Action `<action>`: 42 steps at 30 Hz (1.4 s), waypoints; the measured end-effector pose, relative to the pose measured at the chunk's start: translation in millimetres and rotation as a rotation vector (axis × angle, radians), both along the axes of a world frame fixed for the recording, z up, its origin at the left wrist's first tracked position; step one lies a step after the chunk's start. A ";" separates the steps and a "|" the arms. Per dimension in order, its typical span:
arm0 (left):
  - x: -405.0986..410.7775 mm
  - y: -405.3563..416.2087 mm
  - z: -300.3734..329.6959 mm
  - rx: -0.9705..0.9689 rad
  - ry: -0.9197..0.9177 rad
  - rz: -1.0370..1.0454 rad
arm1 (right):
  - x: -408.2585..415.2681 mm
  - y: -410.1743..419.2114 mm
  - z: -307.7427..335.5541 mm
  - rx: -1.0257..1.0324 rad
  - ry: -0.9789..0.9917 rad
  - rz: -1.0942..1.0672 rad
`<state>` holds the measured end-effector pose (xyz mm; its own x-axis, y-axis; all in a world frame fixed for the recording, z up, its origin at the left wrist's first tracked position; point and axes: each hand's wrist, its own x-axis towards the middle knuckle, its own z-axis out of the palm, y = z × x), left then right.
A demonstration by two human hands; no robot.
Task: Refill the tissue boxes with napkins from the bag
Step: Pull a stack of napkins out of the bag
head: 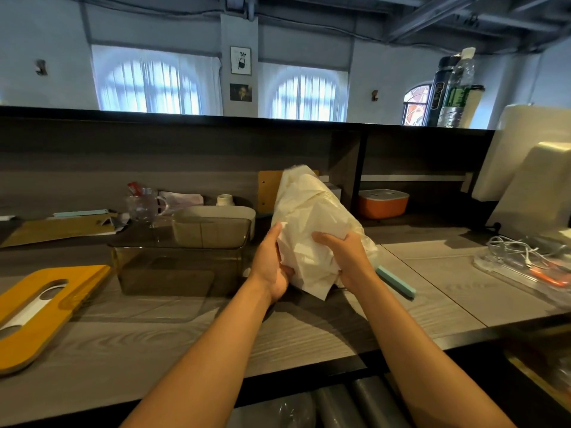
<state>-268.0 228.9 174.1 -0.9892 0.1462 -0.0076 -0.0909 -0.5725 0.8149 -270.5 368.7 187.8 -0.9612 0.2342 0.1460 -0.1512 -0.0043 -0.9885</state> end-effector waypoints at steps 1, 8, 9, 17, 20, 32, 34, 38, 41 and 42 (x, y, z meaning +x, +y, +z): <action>-1.1 -0.8 -0.5 0.021 -0.005 -0.004 | -0.9 -1.8 0.0 0.010 -0.035 0.006; -3.8 -4.8 -2.8 0.049 -0.045 0.026 | 0.7 1.8 2.8 0.069 -0.106 0.057; -3.5 -5.6 -2.0 0.065 -0.047 0.030 | 0.8 1.4 2.1 0.063 -0.111 0.078; -3.7 -9.3 1.7 0.238 -0.038 0.007 | 6.2 -1.2 3.5 -0.096 -0.080 0.027; -1.9 -4.9 0.8 0.182 -0.018 -0.058 | 9.1 -0.3 6.7 -0.365 0.050 0.150; 5.5 2.2 -5.4 -0.213 0.081 -0.134 | 17.9 -14.6 2.8 -0.077 -0.132 0.186; 5.9 -0.7 -5.7 -0.213 0.076 -0.166 | 13.3 -5.9 6.6 -0.153 -0.251 0.125; 14.7 -1.2 -4.6 -0.252 0.117 -0.236 | 14.2 -18.7 8.9 -0.238 -0.098 -0.156; 18.2 -2.5 -7.5 -0.276 0.148 -0.210 | 21.2 -22.6 8.1 0.002 -0.051 -0.111; 18.2 -3.6 -9.2 -0.278 0.164 -0.202 | 25.1 -21.1 6.1 0.124 -0.079 -0.017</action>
